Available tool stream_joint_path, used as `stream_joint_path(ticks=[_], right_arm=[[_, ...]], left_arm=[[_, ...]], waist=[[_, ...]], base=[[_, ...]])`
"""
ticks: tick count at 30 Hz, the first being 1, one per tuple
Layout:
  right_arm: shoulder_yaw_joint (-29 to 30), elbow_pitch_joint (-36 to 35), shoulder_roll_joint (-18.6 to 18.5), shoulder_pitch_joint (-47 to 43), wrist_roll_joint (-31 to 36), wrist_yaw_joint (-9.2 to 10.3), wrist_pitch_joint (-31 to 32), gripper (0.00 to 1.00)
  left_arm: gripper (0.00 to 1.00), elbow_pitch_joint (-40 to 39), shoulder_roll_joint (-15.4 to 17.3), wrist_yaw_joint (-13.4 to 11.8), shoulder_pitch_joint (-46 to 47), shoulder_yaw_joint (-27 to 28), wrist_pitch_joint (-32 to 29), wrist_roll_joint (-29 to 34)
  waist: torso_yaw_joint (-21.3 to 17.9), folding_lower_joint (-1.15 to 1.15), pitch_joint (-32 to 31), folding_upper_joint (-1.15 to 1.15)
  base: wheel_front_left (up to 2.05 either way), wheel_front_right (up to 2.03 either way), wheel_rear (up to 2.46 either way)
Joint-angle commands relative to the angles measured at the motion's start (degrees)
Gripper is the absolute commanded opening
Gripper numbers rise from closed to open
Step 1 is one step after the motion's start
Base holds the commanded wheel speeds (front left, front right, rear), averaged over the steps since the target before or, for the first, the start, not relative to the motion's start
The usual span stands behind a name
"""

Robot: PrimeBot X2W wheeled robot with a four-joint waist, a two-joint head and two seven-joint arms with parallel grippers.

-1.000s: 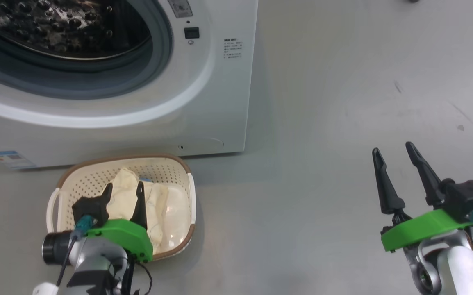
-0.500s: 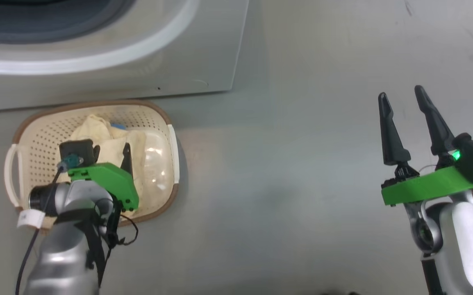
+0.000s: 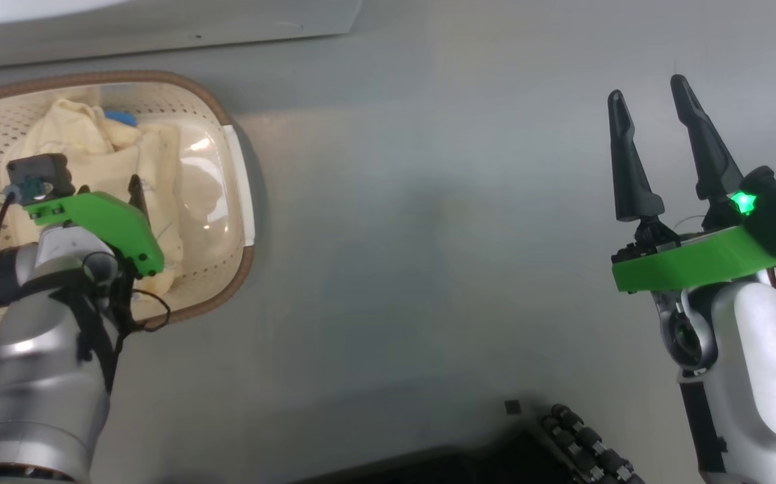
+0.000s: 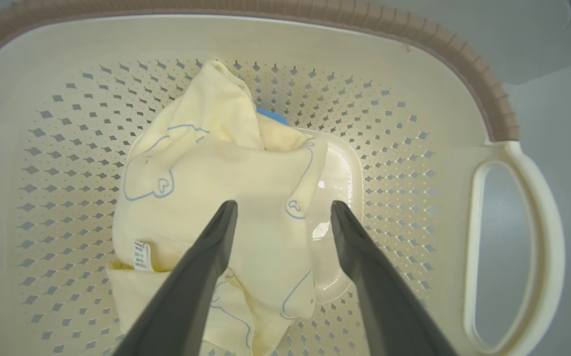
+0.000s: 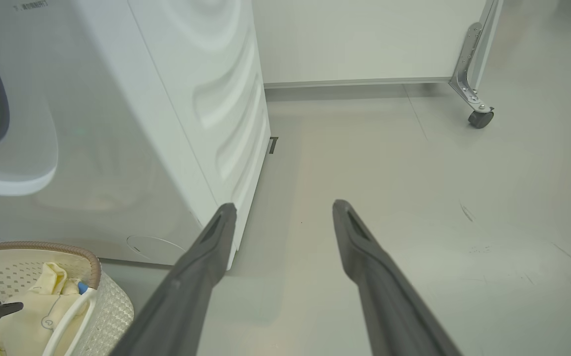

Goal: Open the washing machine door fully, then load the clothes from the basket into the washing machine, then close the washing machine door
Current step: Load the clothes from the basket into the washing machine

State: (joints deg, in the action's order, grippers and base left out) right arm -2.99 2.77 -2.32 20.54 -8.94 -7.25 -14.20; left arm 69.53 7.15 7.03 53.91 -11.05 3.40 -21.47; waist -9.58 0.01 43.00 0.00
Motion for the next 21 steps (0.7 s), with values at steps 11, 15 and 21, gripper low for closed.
stream_joint_path(ticks=[11,15,21], right_arm=[[-2.6,-1.7,-0.6,1.6,-3.4,-0.24,-0.8,1.0],[-3.4,-2.2,-0.6,2.2,-4.3,-0.24,-0.8,1.0],[-4.3,-2.0,-0.6,2.7,-5.2,-0.24,-0.8,1.0]], left_arm=[[1.0,2.2,7.1,0.3,2.9,2.1,-2.8,-3.2],[1.0,2.5,8.5,0.4,4.0,1.8,-3.3,-4.2],[0.0,2.6,9.3,0.4,4.1,1.0,-3.3,-5.2]], waist=[[-4.1,-0.01,10.3,0.0],[-5.1,-0.01,12.6,0.0],[-5.7,-0.01,13.4,0.0]], base=[[0.0,0.0,0.0],[0.0,0.0,0.0],[0.0,0.0,0.0]])
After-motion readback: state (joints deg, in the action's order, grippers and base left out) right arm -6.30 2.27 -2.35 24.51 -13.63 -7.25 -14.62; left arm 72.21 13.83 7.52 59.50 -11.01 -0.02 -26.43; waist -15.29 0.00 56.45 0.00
